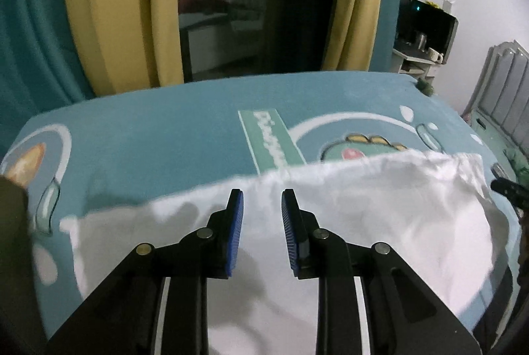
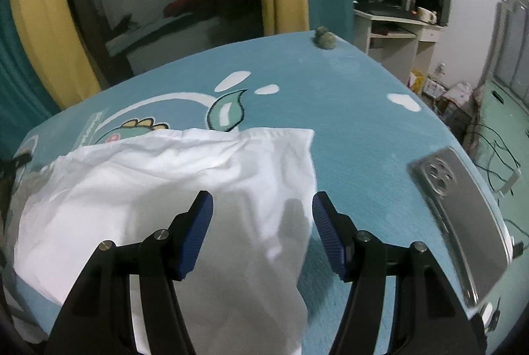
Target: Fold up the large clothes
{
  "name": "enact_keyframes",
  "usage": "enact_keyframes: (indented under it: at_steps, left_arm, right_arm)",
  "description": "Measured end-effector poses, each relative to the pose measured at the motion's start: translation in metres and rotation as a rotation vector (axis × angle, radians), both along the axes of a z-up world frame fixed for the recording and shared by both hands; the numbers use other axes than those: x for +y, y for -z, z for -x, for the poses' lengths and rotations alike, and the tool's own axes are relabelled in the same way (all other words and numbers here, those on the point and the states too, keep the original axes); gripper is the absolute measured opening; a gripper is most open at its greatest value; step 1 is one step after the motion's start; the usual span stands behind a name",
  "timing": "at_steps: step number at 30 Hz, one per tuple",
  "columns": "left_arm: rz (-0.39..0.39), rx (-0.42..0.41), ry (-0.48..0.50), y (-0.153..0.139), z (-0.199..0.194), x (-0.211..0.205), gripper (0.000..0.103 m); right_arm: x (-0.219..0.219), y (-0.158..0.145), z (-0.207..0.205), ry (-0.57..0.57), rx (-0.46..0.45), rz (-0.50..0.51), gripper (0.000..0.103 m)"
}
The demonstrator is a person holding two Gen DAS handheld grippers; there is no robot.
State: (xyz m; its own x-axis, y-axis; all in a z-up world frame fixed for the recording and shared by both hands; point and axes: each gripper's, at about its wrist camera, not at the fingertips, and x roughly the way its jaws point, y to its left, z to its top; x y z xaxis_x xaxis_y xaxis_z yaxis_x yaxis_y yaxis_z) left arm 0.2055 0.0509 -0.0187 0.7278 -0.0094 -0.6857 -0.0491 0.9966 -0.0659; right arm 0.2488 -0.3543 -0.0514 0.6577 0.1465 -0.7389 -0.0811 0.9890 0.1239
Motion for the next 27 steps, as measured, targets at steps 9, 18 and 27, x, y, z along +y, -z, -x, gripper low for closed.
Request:
enact_keyframes:
  at_steps: [9,18,27]
  left_arm:
    - [0.079,0.027,0.005,0.02,0.064,-0.01,0.026]
    - [0.112,0.025,-0.016,0.031,0.097,-0.014,0.026]
    - [0.137,-0.04,0.056,0.007,0.097,-0.035,0.028]
  right_arm:
    - [-0.009,-0.005,0.04,0.025,-0.009,0.018,0.082]
    - [-0.031,0.015,0.077,0.058,0.041,-0.017,0.085]
    - [-0.015,0.03,0.081,0.017,0.053,-0.124,0.087]
